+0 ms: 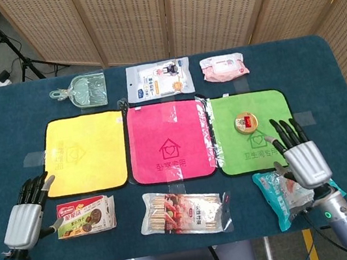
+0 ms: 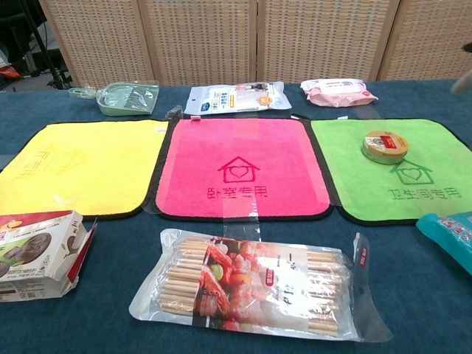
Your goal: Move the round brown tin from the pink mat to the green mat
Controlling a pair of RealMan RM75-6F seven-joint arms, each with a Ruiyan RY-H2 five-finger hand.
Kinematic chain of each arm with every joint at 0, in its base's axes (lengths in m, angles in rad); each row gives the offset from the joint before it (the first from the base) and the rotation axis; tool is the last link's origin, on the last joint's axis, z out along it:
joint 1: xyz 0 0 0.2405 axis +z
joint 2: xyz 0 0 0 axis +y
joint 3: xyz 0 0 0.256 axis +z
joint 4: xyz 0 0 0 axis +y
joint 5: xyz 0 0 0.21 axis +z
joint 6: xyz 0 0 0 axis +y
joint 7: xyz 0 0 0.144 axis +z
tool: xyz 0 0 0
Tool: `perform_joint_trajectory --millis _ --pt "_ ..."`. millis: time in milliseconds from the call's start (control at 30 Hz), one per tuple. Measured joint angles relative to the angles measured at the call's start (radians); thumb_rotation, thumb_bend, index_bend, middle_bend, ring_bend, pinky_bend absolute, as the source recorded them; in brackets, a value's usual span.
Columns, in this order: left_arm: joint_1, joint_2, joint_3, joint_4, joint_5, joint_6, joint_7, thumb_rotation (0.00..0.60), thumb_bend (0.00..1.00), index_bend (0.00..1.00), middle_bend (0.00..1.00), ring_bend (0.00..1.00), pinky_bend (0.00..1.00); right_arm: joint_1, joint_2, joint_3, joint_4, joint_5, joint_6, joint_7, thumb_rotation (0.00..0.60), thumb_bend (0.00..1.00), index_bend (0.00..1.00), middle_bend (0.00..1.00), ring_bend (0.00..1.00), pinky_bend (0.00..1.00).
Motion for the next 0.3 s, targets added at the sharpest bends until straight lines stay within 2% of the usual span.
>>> perform_joint_trajectory --millis 133,300 --pt "0.001 -0.003 0.002 0.003 -0.003 -0.003 0.008 0.600 0.17 0.02 0.00 0.00 0.00 -0.095 -0.002 -0.028 0.076 -0.062 0.089 0.089 0.600 0.34 0.24 0.00 0.00 0.02" --pt "-0.001 -0.004 0.004 0.008 -0.005 -0.010 0.024 0.600 0.17 0.02 0.00 0.00 0.00 -0.160 0.005 -0.033 0.106 -0.098 0.130 0.137 0.600 0.34 0.18 0.00 0.00 0.02"
